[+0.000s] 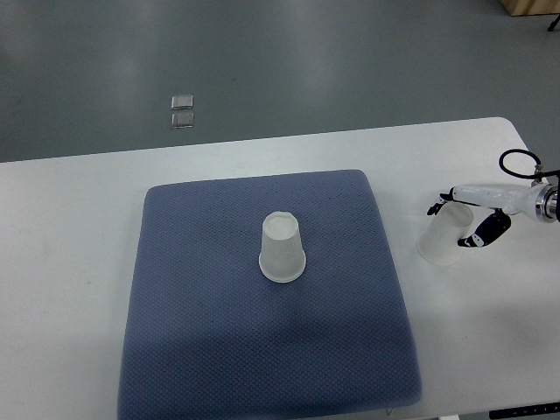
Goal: Stack paper cups
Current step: 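Lower the right hand and close its fingers around the white cup, then lift the cup and carry it over the upside-down cup on the pad, then lower the held cup onto the upside-down cup, nesting it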
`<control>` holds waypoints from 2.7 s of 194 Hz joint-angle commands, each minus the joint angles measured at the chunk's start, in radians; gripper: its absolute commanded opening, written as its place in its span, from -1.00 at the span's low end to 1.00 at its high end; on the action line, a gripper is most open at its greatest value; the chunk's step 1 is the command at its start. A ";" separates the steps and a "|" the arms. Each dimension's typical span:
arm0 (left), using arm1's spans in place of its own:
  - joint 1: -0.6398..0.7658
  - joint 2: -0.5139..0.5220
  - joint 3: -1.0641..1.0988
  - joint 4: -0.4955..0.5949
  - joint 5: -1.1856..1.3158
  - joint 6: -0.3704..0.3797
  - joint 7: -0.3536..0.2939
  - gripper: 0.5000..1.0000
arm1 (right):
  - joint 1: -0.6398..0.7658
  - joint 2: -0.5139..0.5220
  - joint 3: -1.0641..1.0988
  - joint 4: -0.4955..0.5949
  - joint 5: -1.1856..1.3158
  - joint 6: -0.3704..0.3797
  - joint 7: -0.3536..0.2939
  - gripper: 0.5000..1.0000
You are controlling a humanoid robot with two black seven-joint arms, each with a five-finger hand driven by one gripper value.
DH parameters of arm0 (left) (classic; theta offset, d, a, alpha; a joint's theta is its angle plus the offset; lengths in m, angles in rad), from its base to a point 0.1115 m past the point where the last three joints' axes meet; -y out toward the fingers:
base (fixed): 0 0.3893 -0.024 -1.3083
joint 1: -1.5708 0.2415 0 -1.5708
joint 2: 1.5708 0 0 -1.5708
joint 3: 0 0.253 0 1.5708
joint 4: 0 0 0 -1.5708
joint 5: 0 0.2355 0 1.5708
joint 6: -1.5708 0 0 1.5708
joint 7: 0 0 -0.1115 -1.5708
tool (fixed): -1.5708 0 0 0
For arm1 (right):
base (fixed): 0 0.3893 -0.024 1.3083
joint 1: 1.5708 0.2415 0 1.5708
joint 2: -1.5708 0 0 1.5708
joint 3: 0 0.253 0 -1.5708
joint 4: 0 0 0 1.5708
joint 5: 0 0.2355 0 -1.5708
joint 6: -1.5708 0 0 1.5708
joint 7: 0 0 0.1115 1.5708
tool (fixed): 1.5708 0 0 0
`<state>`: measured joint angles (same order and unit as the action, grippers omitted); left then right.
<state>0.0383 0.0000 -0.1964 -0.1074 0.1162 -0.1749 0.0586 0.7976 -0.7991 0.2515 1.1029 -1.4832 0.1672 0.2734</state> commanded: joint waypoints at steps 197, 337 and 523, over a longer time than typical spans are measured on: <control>0.000 0.000 0.000 0.000 0.000 0.000 0.000 1.00 | 0.434 0.097 0.020 0.104 0.112 0.276 0.096 -0.26; 0.000 0.000 0.000 0.000 0.000 0.000 0.000 1.00 | 0.485 0.267 0.009 0.222 0.098 0.322 0.001 -0.23; 0.000 0.000 0.000 0.000 -0.001 0.000 0.001 1.00 | 0.433 0.342 0.005 0.201 0.078 0.282 -0.049 0.55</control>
<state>0.0384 0.0000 -0.1963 -0.1074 0.1165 -0.1749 0.0588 1.2403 -0.4747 0.2561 1.3040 -1.4050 0.4721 0.2360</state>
